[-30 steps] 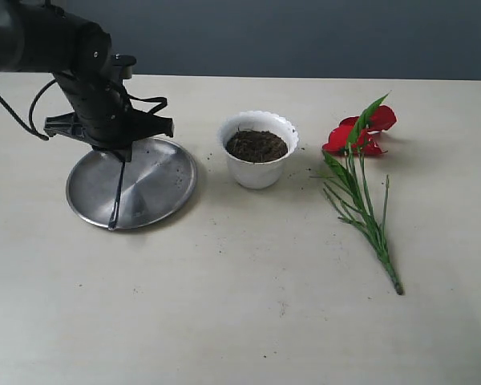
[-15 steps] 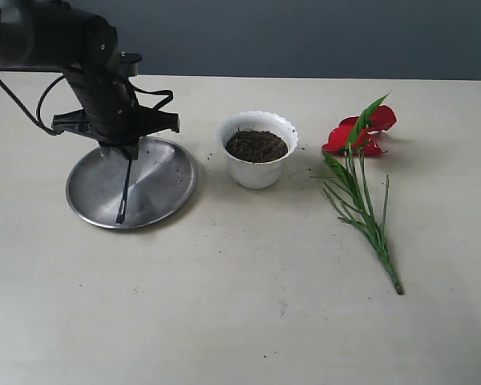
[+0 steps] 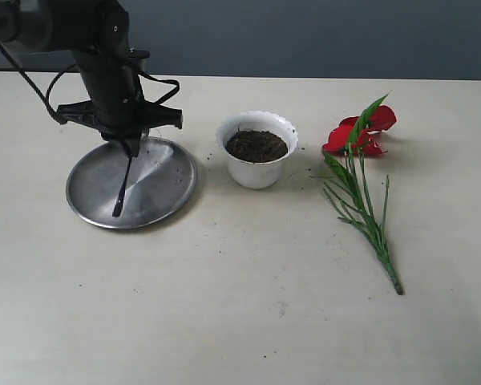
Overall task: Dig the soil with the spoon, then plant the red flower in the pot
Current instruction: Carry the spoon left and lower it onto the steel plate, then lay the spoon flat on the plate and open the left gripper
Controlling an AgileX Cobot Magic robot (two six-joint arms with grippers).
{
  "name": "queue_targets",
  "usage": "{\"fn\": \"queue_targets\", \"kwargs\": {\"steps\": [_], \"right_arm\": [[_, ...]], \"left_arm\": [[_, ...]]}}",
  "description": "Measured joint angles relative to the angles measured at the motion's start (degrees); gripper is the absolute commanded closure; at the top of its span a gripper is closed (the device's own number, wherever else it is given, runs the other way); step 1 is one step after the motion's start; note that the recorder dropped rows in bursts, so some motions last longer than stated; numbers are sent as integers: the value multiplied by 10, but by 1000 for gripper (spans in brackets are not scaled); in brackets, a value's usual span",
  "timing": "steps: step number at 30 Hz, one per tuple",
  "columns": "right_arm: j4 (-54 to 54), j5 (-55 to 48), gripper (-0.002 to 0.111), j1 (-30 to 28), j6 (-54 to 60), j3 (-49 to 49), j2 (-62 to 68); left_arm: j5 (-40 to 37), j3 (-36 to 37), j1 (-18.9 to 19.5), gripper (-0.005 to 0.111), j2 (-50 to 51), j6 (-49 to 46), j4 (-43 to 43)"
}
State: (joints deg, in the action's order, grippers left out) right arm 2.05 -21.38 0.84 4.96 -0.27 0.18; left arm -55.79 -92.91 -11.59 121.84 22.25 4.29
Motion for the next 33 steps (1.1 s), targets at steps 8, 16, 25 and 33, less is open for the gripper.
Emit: {"fn": "queue_targets", "kwargs": {"steps": [8,16,25,33], "right_arm": [[0,0,108,0,0,0,0],[0,0,108,0,0,0,0],[0,0,108,0,0,0,0],[0,0,108,0,0,0,0]], "left_arm": [[-32,-24,0,106,35,-2,-1],[-34,-24,0,106,58,-2,-9],[-28,-31,0,106,70,-2,-9],[-21,-51,0,106,70,-2,-3]]}}
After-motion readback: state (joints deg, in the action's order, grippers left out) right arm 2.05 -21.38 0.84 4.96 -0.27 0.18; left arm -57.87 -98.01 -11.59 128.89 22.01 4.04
